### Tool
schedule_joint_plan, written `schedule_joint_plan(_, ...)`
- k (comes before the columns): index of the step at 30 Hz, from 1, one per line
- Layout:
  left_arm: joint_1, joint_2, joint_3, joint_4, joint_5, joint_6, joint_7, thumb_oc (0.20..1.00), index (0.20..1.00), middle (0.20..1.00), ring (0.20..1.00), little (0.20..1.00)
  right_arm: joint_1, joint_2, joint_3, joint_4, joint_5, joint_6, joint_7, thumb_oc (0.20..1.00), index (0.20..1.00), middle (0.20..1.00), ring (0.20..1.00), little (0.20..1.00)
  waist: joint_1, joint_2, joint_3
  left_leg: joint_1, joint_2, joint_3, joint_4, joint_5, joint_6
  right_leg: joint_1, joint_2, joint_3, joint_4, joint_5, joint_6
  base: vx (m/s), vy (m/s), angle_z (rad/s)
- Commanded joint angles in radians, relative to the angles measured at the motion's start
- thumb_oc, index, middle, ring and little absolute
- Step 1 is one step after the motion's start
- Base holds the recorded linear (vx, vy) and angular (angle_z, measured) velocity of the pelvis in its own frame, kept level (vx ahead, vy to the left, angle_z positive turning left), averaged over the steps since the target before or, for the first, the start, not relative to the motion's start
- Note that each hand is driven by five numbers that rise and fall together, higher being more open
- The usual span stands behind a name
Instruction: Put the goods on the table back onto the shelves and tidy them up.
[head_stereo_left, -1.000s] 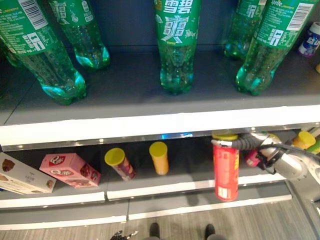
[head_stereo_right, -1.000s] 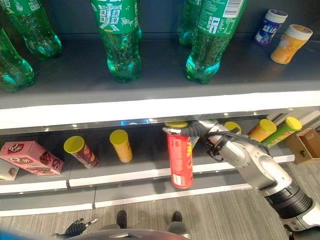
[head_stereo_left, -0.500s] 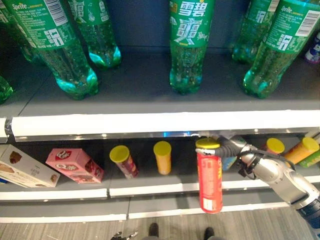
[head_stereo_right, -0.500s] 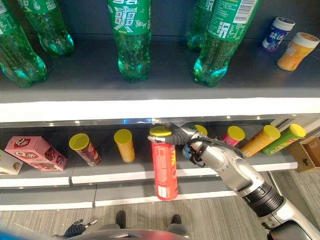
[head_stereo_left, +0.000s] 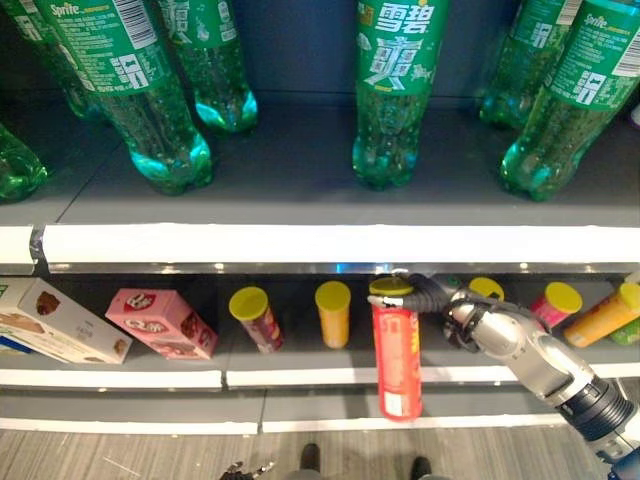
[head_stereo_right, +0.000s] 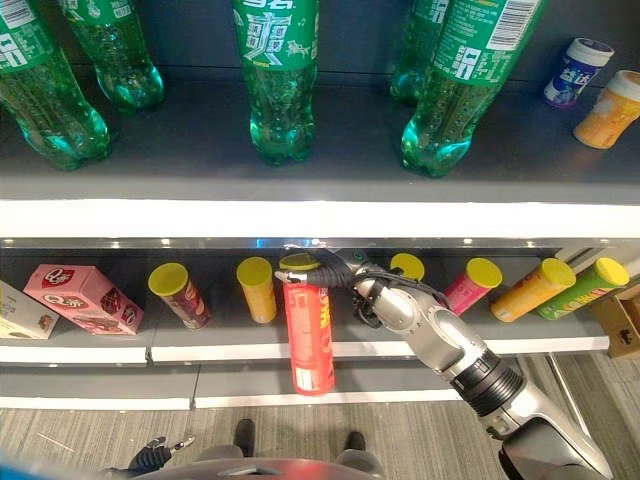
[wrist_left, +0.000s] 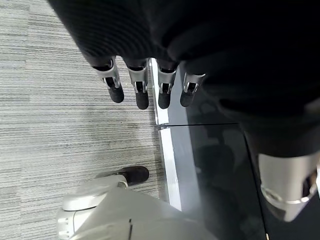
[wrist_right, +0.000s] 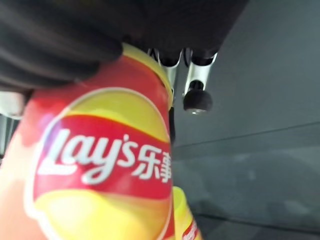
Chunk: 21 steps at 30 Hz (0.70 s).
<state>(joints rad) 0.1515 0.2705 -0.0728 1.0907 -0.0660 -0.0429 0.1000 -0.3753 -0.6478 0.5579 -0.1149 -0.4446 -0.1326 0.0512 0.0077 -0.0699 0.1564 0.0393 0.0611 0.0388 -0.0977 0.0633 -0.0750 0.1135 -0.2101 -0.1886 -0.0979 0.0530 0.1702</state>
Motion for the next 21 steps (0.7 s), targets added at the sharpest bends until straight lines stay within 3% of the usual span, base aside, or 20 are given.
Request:
schedule_joint_plan(1,-0.063,0.019,-0.04,0.056,-0.015,-0.003,0.031,1.0,1.0,1.0,1.0,1.0,-0.08,0.008,-0.046,-0.05,-0.06,-0.003,-0.133,0.2,0.2,0.2,0.2,0.2,0.034,0.01,0.009,0.047,0.069,0.04,0.011,-0.115,-0.03,-0.027,-0.086,-0.072,0.059,-0.005,0.048,0.0,0.0,0.0)
schedule_joint_plan(8,-0.072,0.004,-0.074,0.04,-0.014,-0.02,0.072,1.0,1.0,1.0,1.0,1.0,-0.049,0.076,-0.081,0.004,-0.189,0.002,-0.337,0.2,0.2,0.2,0.2,0.2,0.035,0.036,0.032,0.045,0.066,0.034,0.017,-0.117,-0.027,-0.033,-0.091,-0.071,0.069,-0.011,0.049,0.01,0.007,0.02)
schedule_joint_plan(17,-0.108,0.01,-0.121,0.031,-0.006,-0.027,0.091,1.0,1.0,1.0,1.0,1.0,-0.109,0.068,-0.082,0.007,-0.25,0.023,-0.414,0.2,0.2,0.2,0.2,0.2,0.035,0.056,0.093,0.002,0.069,0.02,0.072,-0.129,-0.023,-0.073,-0.099,-0.058,0.113,-0.026,0.044,-0.04,0.007,0.04)
schedule_joint_plan(21,-0.156,0.02,-0.15,0.018,-0.009,-0.031,0.094,1.0,1.0,1.0,1.0,1.0,-0.161,0.021,-0.078,-0.002,-0.316,0.039,-0.431,0.2,0.2,0.2,0.2,0.2,0.03,0.063,0.152,-0.09,0.065,0.008,0.175,-0.147,-0.024,-0.141,-0.113,-0.04,0.171,-0.039,0.037,-0.14,0.015,0.01)
